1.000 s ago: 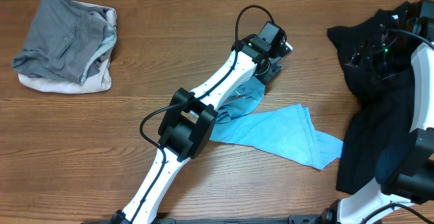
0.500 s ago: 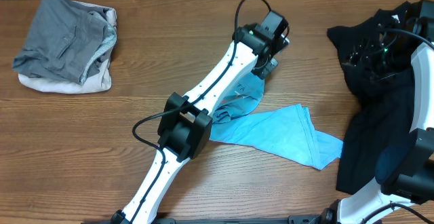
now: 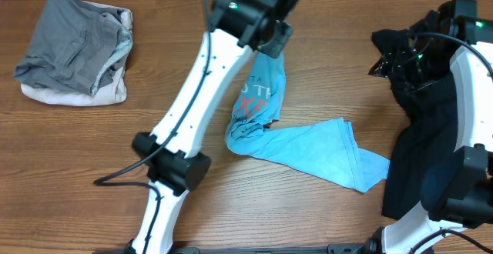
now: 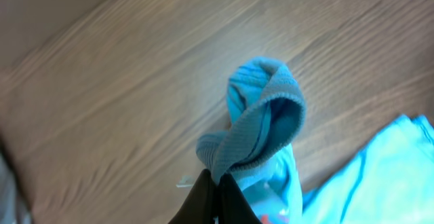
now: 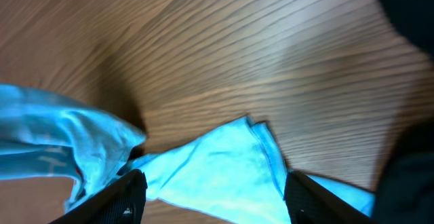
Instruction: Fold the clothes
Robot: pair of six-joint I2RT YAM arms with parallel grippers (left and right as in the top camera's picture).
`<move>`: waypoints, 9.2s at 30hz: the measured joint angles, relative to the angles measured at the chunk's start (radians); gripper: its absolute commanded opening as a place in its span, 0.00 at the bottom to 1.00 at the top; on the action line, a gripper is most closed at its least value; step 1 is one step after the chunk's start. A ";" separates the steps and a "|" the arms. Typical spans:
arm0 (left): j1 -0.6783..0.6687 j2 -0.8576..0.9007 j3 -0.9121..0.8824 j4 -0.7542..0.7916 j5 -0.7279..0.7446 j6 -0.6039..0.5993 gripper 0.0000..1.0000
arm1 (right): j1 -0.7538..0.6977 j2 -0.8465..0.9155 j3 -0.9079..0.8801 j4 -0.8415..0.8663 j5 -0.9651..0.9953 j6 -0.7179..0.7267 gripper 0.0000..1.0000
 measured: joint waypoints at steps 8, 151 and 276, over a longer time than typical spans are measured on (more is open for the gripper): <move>0.047 -0.088 0.001 -0.116 0.000 -0.010 0.04 | 0.009 0.000 0.000 -0.077 -0.108 -0.101 0.69; 0.259 -0.291 -0.005 0.405 0.048 -0.029 0.04 | 0.210 -0.173 0.527 0.241 0.222 -0.146 0.04; 0.343 0.079 -0.697 0.486 0.068 0.014 0.61 | 0.154 -0.051 0.293 -0.098 0.059 -0.208 0.08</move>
